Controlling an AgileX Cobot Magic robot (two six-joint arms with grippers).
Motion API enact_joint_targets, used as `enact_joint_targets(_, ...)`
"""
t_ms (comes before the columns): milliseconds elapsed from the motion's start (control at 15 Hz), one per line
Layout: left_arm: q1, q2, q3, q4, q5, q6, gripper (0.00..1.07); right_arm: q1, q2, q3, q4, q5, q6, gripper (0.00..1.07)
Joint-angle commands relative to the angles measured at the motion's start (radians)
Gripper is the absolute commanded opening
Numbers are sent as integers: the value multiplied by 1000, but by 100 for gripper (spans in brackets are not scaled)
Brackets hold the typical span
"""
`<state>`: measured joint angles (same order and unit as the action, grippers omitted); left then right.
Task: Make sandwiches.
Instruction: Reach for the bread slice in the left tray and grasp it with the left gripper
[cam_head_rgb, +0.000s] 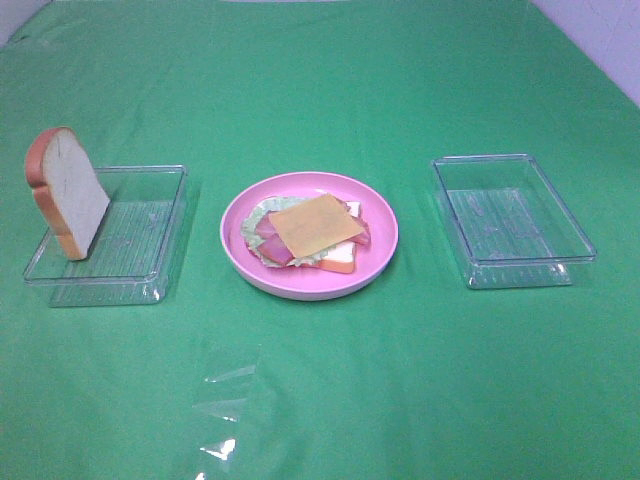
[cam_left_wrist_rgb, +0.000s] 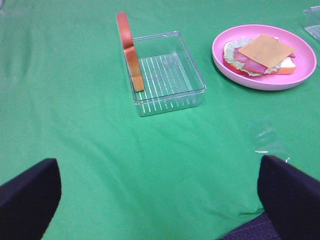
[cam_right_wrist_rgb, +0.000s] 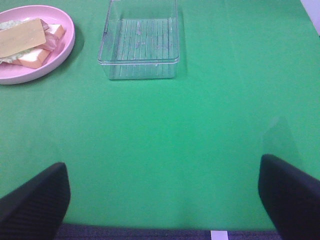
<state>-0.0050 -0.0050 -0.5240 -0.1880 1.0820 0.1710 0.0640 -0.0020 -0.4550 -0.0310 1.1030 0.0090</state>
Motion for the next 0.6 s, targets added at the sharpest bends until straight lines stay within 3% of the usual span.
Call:
enact_joint_targets(67,3,-14,0,-1,-3,-13,100,-4,-34,3,2,-5,-9,99)
enact_joint_targets(133,3,-14,0,0,-6,-25,100,-4,-34,3,2,-5,-9,99)
enact_joint_targets(333,3,60,-21,42,-98,-179,100,-4,-34,3,2,-5,-9,99)
enact_joint_targets(467,3,222,-24,22,-313,-180,100,-4,-34,3,2,-5,-9,99)
enact_joint_targets(600,3,418,-24,22,-414,-177,100,-4,-34,3,2,-5,-9,99)
